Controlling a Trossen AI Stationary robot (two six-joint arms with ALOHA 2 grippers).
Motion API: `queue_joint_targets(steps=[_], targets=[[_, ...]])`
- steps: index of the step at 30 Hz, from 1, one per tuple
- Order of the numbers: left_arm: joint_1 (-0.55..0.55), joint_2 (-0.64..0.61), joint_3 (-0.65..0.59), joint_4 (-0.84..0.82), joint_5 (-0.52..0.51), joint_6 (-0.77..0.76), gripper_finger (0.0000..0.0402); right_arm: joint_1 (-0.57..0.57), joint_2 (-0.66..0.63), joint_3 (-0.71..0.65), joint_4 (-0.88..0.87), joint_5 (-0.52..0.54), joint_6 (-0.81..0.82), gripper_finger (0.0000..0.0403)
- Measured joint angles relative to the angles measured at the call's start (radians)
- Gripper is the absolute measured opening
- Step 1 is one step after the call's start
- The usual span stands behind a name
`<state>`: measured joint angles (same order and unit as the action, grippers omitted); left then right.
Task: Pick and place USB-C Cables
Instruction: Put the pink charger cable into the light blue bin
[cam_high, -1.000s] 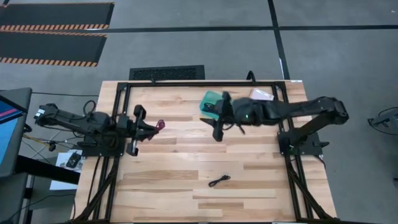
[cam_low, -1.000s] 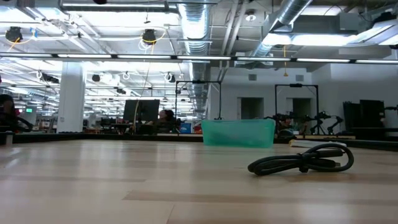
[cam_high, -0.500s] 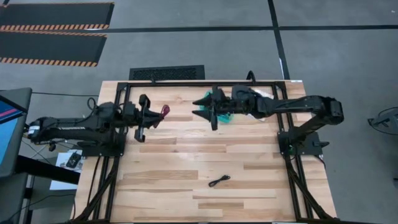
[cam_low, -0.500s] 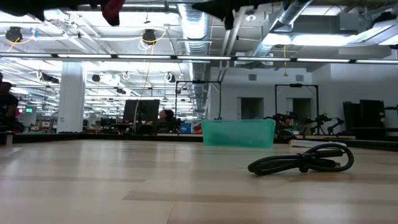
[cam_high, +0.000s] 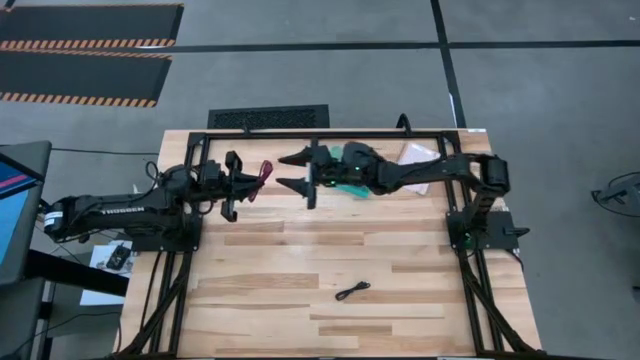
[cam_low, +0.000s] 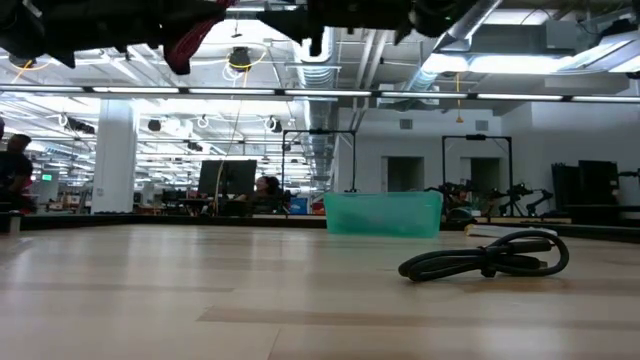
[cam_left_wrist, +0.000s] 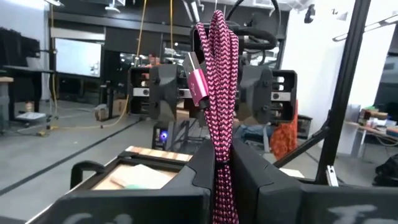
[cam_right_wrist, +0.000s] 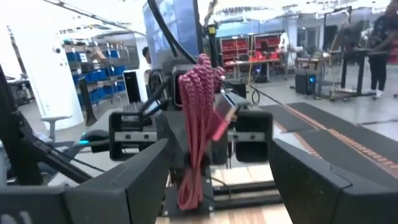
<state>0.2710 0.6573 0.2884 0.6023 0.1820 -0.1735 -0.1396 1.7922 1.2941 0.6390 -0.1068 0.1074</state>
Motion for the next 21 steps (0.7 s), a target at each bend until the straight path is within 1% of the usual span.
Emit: queue_joint_targets(steps=[4,7,11,16,21], targets=[[-0.001,-0.001,0.001,0.0,0.003,-0.01,0.0008,0.0,0.063,0.095,-0.015,-0.005,-0.01,0.0296],[-0.001,-0.001,0.001,0.003,0.005,-0.024,0.0008,-0.002,0.082,0.128,-0.033,-0.005,-0.012,0.0296],[-0.001,-0.001,0.001,0.002,0.005,-0.023,0.0008,-0.002,0.077,0.136,-0.021,-0.003,-0.027,0.0295],[-0.001,-0.001,0.001,0.002,0.006,-0.023,0.0009,-0.002,0.075,0.135,-0.024,-0.003,-0.01,0.028],[-0.001,-0.001,0.001,-0.001,0.005,-0.031,0.0009,0.0,0.075,0.135,-0.044,-0.001,-0.001,0.0276]])
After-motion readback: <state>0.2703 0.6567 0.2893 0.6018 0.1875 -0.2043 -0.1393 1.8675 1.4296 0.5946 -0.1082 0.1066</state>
